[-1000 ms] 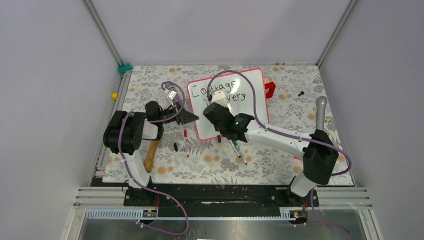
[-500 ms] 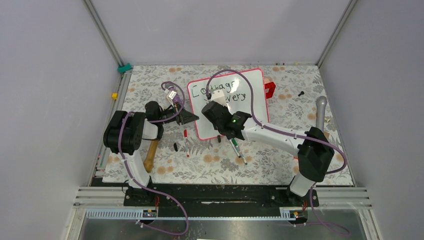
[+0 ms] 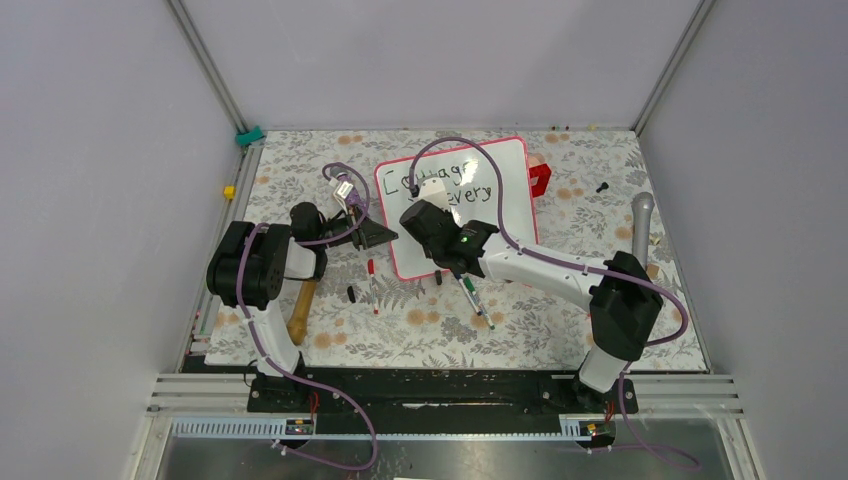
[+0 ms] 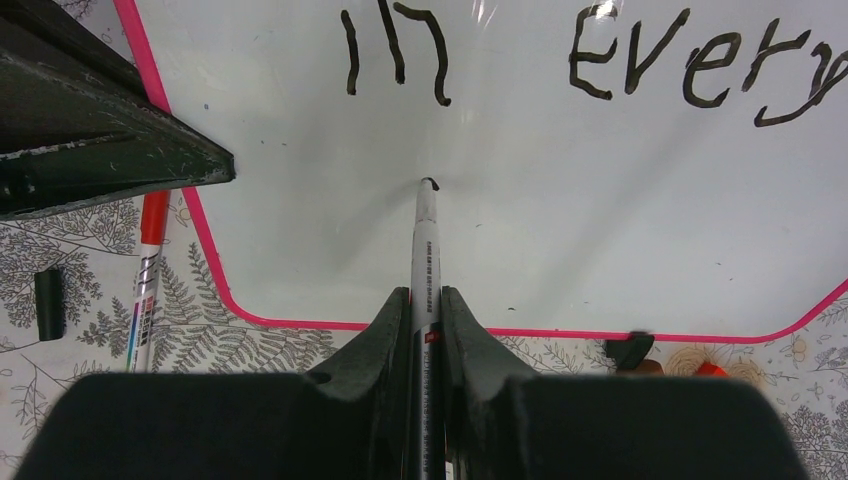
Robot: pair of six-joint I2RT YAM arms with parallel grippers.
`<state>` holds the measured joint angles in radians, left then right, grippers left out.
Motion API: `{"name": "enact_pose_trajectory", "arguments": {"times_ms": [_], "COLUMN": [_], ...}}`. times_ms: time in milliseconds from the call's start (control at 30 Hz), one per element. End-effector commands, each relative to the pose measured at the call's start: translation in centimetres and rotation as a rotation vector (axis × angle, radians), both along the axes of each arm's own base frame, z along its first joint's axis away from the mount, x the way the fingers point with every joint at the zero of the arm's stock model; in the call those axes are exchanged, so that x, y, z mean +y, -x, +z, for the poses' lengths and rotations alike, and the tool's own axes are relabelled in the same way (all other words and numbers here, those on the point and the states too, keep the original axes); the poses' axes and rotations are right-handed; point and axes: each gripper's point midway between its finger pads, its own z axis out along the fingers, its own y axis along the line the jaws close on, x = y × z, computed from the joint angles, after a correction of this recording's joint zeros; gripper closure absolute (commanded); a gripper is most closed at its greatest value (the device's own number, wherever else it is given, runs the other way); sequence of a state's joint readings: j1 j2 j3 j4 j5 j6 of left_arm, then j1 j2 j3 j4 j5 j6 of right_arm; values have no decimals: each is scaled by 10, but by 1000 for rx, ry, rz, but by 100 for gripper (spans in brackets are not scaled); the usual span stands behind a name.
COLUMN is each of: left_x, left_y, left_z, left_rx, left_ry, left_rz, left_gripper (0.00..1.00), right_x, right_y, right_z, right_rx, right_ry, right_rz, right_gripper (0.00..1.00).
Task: Write a sentence on the whiteboard
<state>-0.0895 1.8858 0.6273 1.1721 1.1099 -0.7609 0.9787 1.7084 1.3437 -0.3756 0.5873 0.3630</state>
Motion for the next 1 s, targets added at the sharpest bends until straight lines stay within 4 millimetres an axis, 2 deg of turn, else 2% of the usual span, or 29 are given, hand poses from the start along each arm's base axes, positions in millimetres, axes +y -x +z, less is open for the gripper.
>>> {"name": "enact_pose_trajectory", "arguments": {"times_ms": [0,533,967], "left_x": [3,3,3], "left_y": [-3,-2,-3], "left_z": [10,11,11], "left_rx": [-37,-38,-39], "left_ry": [14,17,17], "left_rz": [19,17,20], "left_gripper": [100,100,100], "right_x": [6,8,-5], "right_y": [-7,2,4], "right_z": [9,-2,-4], "right_rx": [-12,38,47], "right_ry": [-34,-33,6], "right_rz": [-9,23,-15], "right_gripper": [100,100,100]}}
